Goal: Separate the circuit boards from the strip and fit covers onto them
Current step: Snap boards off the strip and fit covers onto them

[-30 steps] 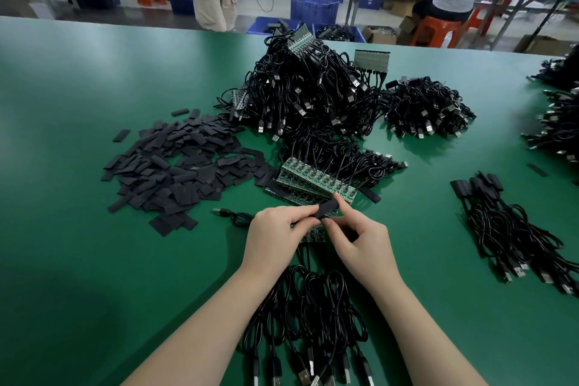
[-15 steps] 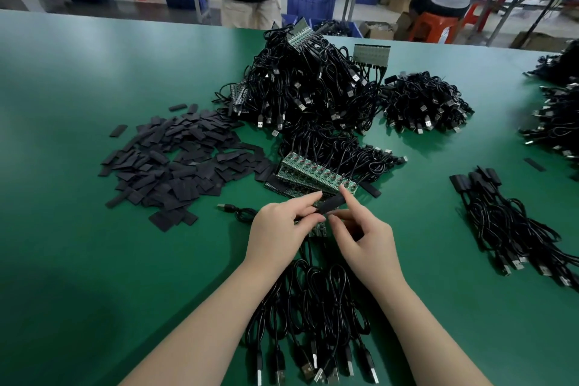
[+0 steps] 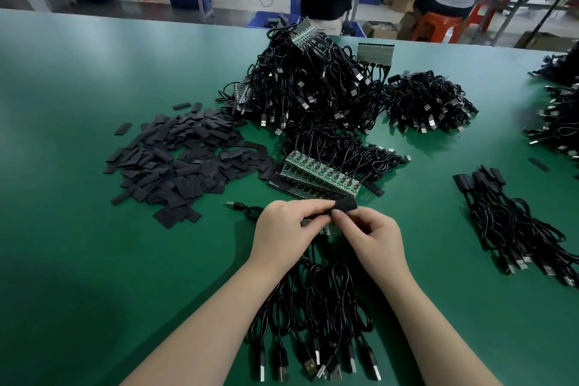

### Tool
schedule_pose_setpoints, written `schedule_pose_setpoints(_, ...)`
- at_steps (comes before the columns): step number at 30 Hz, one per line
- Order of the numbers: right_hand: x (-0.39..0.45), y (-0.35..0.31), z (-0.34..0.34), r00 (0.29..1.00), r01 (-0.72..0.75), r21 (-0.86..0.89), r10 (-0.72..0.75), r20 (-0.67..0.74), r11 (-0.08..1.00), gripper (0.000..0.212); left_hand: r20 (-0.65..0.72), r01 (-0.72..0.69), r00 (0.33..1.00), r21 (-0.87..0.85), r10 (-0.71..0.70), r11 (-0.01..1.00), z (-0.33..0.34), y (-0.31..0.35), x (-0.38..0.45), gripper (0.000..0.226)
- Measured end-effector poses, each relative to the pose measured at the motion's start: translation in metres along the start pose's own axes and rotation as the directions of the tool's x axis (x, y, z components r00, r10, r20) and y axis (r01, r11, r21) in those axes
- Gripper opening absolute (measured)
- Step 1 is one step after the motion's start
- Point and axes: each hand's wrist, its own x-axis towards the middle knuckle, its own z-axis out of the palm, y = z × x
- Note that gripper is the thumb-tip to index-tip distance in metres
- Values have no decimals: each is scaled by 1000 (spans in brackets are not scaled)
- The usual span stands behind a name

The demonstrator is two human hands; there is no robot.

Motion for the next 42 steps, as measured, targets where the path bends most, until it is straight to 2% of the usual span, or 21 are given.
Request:
schedule_pose_setpoints(3,0,-3,-4,996,-29,136,40,-78,990,19,1,43,999,19,-43,999,1,0,1,34)
schedule_pose_setpoints(5,0,-4,-7,988,-48,221,79,-132,974,20,-7,52,999,65,-51,997,1,0,3,25)
schedule_pose_setpoints(8,-1,-4,-4,991,-47,178,69,-118,983,19,-19,34,999,61,-33,998,1,0,4,15)
schedule_pose_setpoints(12,-3,-8,2,1000,-23,50,24,-14,999,21,19,15,1000,50,-16,999,1,-3,3,18)
schedule_pose_setpoints(14,-3,-9,2,1000,-9,75,10,-12,997,22,37,-3,999,10,2,1000,1,-3,3,21)
schedule_pose_setpoints(16,-3,-11,-1,999,-12,156,18,-37,988,21,24,-69,997,-8,69,998,0,-2,3,28)
schedule_pose_setpoints(18,1,-16,-5,994,-67,332,91,-57,941,10,-60,-127,990,27,128,992,0,-3,3,42)
schedule_pose_setpoints(21,18,-23,-25,979,-142,604,202,-33,784,13,-167,-66,984,-5,64,998,-3,-4,2,48)
schedule_pose_setpoints(24,33,-34,-65,969,-36,747,207,-136,663,14,-172,3,985,-92,-19,996,-1,-7,0,49)
schedule_pose_setpoints(25,36,-37,-78,957,16,740,205,-207,673,15,-162,15,986,-98,-31,995,-1,-8,0,51)
schedule_pose_setpoints(26,37,-38,-92,933,69,671,190,-305,738,15,-153,22,988,-96,-37,995,0,-8,0,51)
schedule_pose_setpoints(27,38,-37,-103,899,98,529,153,-411,843,15,-145,27,989,-94,-40,995,0,-9,1,51)
schedule_pose_setpoints(28,40,-35,-112,860,81,323,97,-500,943,14,-140,31,989,-96,-44,995,0,-9,2,49)
schedule_pose_setpoints(29,42,-30,-120,838,13,83,35,-544,996,14,-139,35,989,-100,-49,994,1,-9,3,46)
schedule_pose_setpoints(30,45,-22,-124,840,-79,-155,-18,-542,985,15,-139,39,989,-104,-53,994,1,-9,3,45)
schedule_pose_setpoints(32,49,-6,-130,877,-246,-511,-35,-479,823,25,-134,46,989,-114,-61,992,1,-10,3,47)
schedule_pose_setpoints(34,48,7,-130,916,-330,-699,35,-401,634,37,-124,51,990,-115,-65,992,1,-10,2,51)
schedule_pose_setpoints(36,43,16,-126,947,-319,-864,84,-311,390,46,-119,61,990,-117,-75,991,1,-10,1,51)
schedule_pose_setpoints(38,37,27,-121,963,-268,-947,71,-259,176,43,-120,81,988,-114,-95,990,1,-10,2,51)
schedule_pose_setpoints(39,35,32,-121,965,-255,-957,97,-243,140,41,-120,94,987,-110,-108,989,1,-10,2,50)
schedule_pose_setpoints(42,39,43,-130,944,-306,-929,196,-267,207,43,-112,129,984,-84,-138,988,1,-11,2,37)
